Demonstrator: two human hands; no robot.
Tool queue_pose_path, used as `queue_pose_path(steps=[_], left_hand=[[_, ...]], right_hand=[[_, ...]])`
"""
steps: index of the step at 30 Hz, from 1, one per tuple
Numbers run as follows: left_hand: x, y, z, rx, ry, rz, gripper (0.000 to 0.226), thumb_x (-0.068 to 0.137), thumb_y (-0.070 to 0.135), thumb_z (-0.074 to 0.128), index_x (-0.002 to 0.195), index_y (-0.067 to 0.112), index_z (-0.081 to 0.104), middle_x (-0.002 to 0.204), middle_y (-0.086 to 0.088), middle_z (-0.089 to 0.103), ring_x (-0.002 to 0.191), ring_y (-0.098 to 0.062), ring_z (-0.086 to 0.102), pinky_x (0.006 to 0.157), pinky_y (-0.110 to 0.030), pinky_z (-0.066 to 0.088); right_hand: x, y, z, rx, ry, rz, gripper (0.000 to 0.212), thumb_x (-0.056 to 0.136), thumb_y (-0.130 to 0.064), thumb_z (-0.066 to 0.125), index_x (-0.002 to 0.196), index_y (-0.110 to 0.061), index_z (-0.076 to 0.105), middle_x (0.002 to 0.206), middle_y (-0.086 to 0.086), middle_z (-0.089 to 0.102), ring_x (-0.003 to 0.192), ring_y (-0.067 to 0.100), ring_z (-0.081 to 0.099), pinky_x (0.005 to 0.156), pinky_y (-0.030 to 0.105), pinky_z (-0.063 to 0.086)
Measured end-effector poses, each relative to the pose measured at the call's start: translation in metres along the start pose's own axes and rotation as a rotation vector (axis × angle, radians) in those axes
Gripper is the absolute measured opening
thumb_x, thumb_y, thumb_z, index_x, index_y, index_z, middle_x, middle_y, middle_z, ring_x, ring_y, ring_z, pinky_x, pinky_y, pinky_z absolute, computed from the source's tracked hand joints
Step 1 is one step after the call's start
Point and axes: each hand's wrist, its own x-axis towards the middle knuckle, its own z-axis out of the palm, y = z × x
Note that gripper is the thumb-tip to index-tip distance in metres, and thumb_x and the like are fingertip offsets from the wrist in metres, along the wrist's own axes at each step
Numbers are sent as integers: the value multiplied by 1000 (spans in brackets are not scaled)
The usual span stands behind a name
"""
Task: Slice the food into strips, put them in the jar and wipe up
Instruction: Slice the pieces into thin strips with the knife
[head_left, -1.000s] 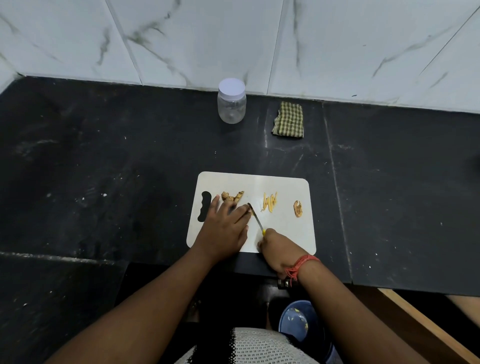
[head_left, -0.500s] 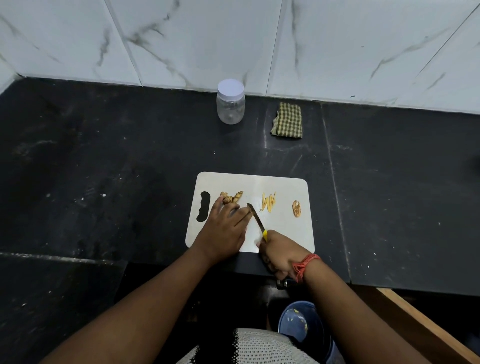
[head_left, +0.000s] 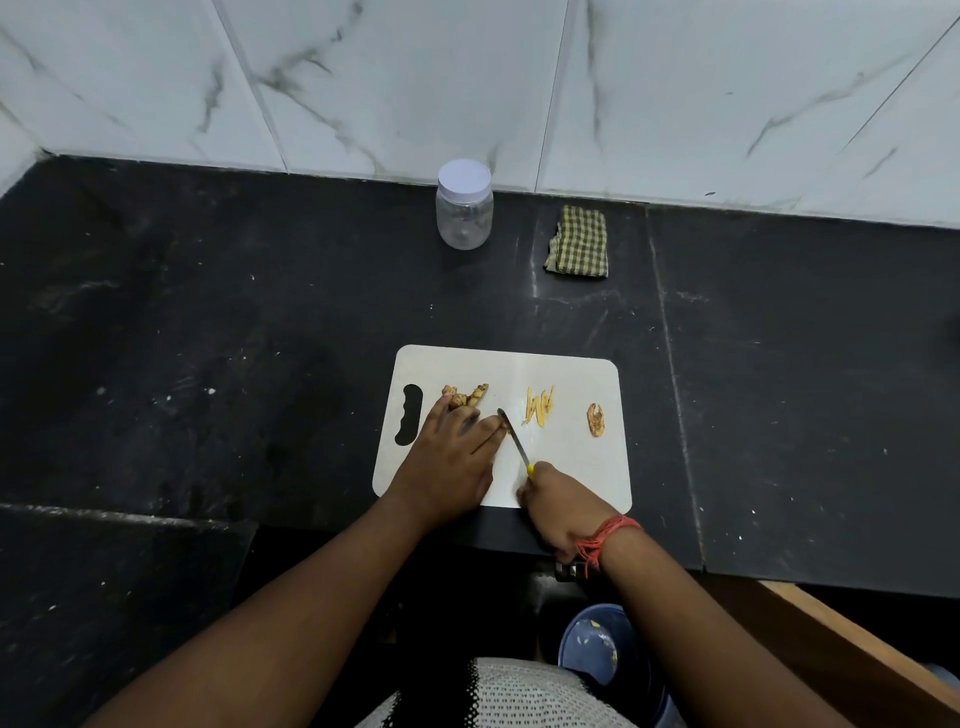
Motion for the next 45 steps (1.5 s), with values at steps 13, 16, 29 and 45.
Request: queue_pose_path(steps=[13, 16, 29, 45], left_hand=[[0, 0, 0, 9, -7, 1, 44, 89, 25, 50, 127, 9, 64, 133, -4, 59, 116, -35, 55, 112, -62, 31], [0, 0, 0, 4, -28, -7, 44, 89, 25, 50, 128, 9, 64, 133, -5, 59, 117, -36, 55, 111, -63, 31], [1, 1, -3, 2, -16, -16, 45, 86, 25, 53, 127, 10, 64, 133, -3, 59, 115, -33, 55, 112, -61, 33], [1, 2, -5, -3, -47, -27, 46, 88, 26, 50, 129, 10, 62, 134, -4, 58, 119, -32, 54, 113, -60, 32]], right_hand=[[8, 6, 4, 23, -16, -15, 13, 100, -22, 44, 99, -9, 46, 93, 9, 59, 84, 27, 59, 74, 43, 54], [8, 5, 7, 274, -133, 33, 8, 97, -15, 46, 91, -11, 43, 75, 9, 51, 61, 20, 49, 49, 41, 44], [3, 7, 3, -148, 33, -114, 7, 98, -12, 37, 96, -9, 42, 81, 1, 49, 76, 17, 50, 73, 27, 40], [8, 19, 14, 20, -58, -37, 5, 103, -19, 38, 100, -15, 38, 76, -6, 36, 63, 5, 35, 69, 25, 37]])
